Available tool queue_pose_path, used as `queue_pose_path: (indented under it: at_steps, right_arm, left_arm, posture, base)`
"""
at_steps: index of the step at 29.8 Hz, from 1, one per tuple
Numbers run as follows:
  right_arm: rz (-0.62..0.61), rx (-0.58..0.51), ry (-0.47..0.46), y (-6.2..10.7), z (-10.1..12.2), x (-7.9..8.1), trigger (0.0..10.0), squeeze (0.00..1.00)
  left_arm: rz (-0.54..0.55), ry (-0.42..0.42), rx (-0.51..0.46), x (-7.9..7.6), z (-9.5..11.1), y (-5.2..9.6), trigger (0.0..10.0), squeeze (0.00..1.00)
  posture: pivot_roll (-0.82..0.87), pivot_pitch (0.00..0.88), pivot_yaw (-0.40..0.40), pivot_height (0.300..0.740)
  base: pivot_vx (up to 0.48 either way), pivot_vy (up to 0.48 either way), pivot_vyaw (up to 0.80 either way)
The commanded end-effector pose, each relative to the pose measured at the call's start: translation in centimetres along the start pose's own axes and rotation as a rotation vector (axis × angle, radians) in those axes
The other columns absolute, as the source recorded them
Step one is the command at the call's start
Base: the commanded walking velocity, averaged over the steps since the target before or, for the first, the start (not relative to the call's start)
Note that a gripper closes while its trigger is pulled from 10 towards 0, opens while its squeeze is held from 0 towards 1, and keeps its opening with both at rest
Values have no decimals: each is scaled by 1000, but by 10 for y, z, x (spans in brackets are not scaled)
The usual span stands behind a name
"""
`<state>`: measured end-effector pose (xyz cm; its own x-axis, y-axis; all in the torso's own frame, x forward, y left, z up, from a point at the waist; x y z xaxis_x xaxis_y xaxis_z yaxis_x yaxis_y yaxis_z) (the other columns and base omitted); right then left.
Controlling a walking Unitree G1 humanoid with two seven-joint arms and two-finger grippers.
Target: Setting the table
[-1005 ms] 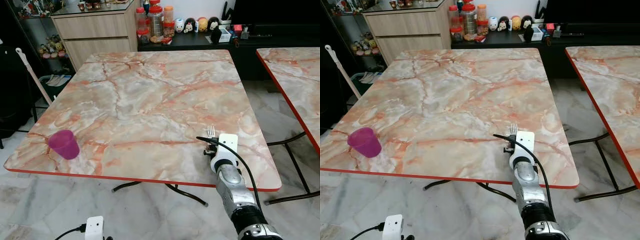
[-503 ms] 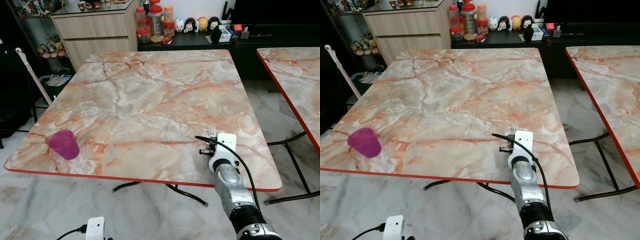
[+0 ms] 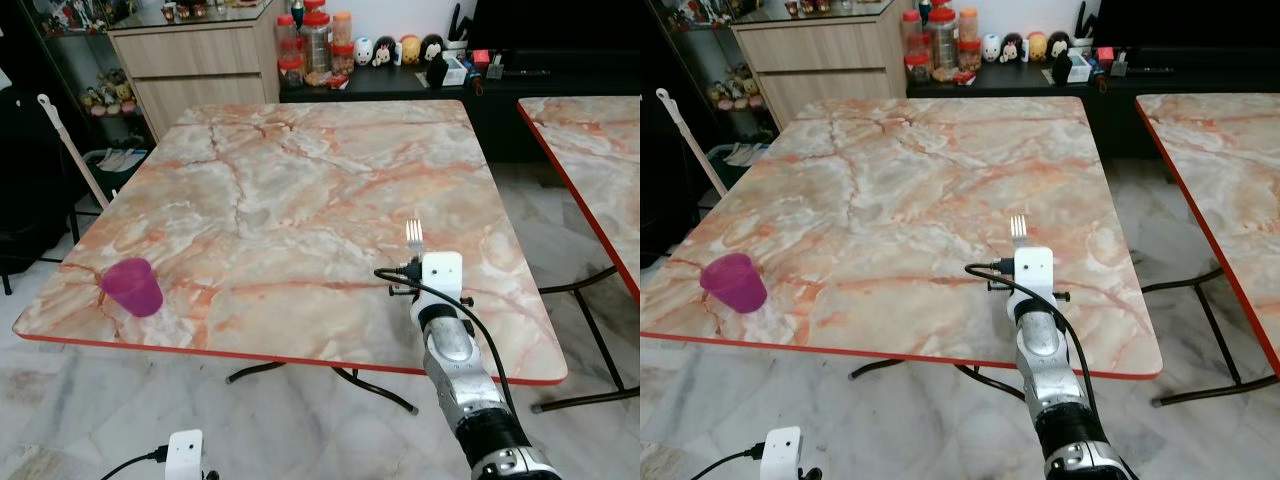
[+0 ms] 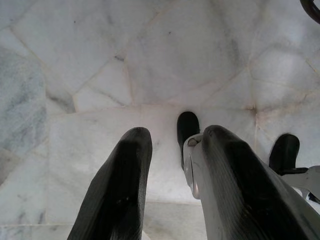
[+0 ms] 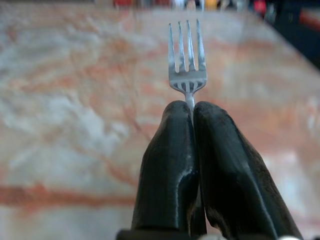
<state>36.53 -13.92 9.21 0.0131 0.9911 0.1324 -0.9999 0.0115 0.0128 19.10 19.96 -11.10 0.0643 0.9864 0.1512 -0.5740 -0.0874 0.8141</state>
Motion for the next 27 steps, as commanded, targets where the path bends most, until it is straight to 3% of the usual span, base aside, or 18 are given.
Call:
queue_pose_path:
  at_steps: [1,7,27]
  right_arm:
    - [52,-75,27,-2,15,12,10000,0]
    - [110,-120,77,-2,22,23,10000,0]
    - [90,-158,75,-2,28,18,10000,0]
  left_arm:
    - [15,-23,3,5,0,0,10000,0]
    - [24,-64,-1,6,3,-1,10000,0]
    - [47,-45,12,7,0,0,10000,0]
  posture:
    - [-17,0,60,740]
    - [-17,0,60,740]
    - [-24,21,62,740]
  base:
    - [0,0,0]
    - [0,0,0]
    - [0,-480,0]
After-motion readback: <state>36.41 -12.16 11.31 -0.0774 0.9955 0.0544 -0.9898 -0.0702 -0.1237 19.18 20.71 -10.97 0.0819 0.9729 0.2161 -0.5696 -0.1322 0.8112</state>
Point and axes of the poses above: a point about 5 cm out from each wrist's last joint towards the gripper, its own y axis pointing back from the gripper into the wrist, its own z axis along the axis of the wrist's last joint, x = y × z, the point moved 3 cm from there along -y, pointing out of the wrist towards the gripper, and after that the axes turned 15 degrees about -y, right-handed, at the moved point
